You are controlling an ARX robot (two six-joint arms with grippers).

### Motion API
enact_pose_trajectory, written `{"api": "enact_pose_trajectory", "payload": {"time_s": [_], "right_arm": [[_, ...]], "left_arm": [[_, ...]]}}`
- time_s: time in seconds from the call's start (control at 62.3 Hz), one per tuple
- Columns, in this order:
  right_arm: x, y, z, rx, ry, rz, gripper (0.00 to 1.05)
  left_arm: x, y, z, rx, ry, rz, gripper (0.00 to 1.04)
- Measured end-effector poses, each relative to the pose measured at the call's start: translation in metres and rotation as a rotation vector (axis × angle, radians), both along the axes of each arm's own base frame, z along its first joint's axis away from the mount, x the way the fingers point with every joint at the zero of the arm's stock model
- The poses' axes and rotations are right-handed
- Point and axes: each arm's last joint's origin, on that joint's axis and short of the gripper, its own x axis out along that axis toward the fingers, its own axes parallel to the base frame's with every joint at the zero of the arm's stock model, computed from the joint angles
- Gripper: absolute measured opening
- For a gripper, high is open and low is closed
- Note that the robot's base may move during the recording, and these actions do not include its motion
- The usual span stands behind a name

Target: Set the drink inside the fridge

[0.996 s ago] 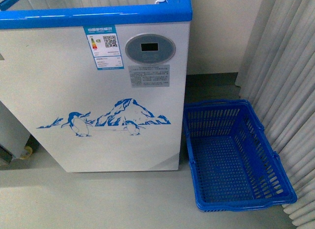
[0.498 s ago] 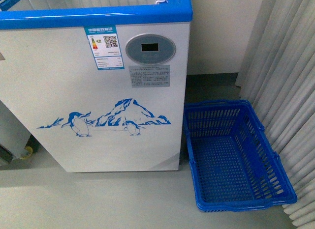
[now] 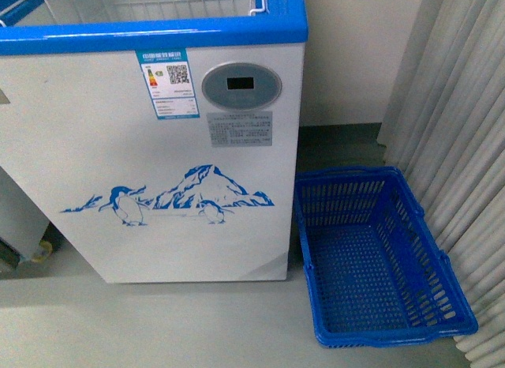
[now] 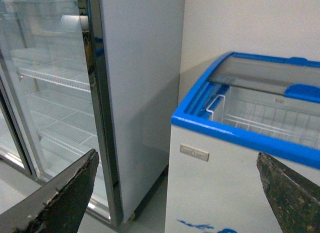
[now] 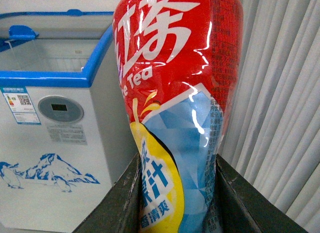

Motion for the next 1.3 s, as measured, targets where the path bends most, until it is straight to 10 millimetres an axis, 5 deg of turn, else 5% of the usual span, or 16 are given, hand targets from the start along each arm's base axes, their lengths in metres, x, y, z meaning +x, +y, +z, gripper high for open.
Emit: {"api": "enact_pose_trajectory", "payload": {"time_s": [0.209,0.418,0.546,0.916,1.301], "right_arm": [[0.000,0.000,0.000,0.000,0.000,0.000,0.34],[0.000,0.000,0.000,0.000,0.000,0.000,0.34],[0.000,0.000,0.000,0.000,0.000,0.000,0.34],[0.000,0.000,0.000,0.000,0.000,-0.001,0.34],[0.000,0.000,0.000,0.000,0.000,0.000,0.34]], "left_arm": [[-0.027,-0.003,-0.019,-0.083,0.025,0.009,0.97],[-0.030,0.003,-0.034,-0.079,0.033,0.041,0.96],[-0.030,-0.001,-0.034,-0.001,0.053,-0.382,0.67],[-0.030,-0.002,-0.034,0.014,0.057,-0.412,0.03],[-0.030,-0.002,-0.034,0.016,0.057,-0.411,0.72]]}}
